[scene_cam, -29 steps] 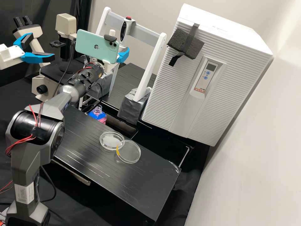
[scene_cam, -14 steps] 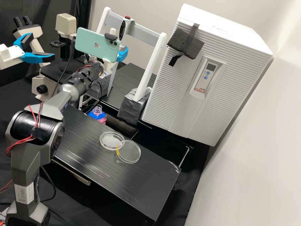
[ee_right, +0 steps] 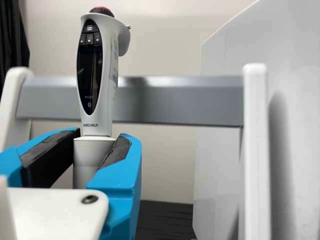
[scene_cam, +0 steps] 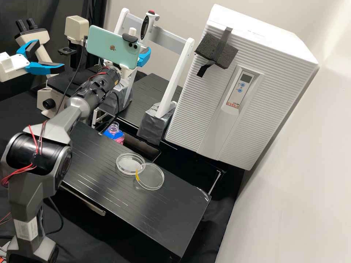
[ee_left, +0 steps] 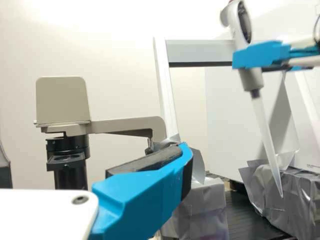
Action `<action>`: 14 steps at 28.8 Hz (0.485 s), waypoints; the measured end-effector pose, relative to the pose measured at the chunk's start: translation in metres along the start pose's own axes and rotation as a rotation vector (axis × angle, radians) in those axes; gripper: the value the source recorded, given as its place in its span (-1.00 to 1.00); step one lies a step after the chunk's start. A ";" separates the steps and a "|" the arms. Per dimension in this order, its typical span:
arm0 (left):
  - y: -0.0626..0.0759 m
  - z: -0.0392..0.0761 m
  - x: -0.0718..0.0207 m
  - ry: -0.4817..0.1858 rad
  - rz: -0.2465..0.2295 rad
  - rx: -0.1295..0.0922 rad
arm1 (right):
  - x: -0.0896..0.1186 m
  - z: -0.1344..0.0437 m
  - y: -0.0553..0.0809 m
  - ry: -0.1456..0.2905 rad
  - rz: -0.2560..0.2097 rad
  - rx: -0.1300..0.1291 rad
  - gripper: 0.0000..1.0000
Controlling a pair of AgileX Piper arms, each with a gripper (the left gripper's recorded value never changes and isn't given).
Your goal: Use the pipette
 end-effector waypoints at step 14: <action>-0.037 0.007 0.0074 -0.025 -0.114 -0.043 | -0.048 0.016 -0.006 0.032 0.102 0.058 -1.00</action>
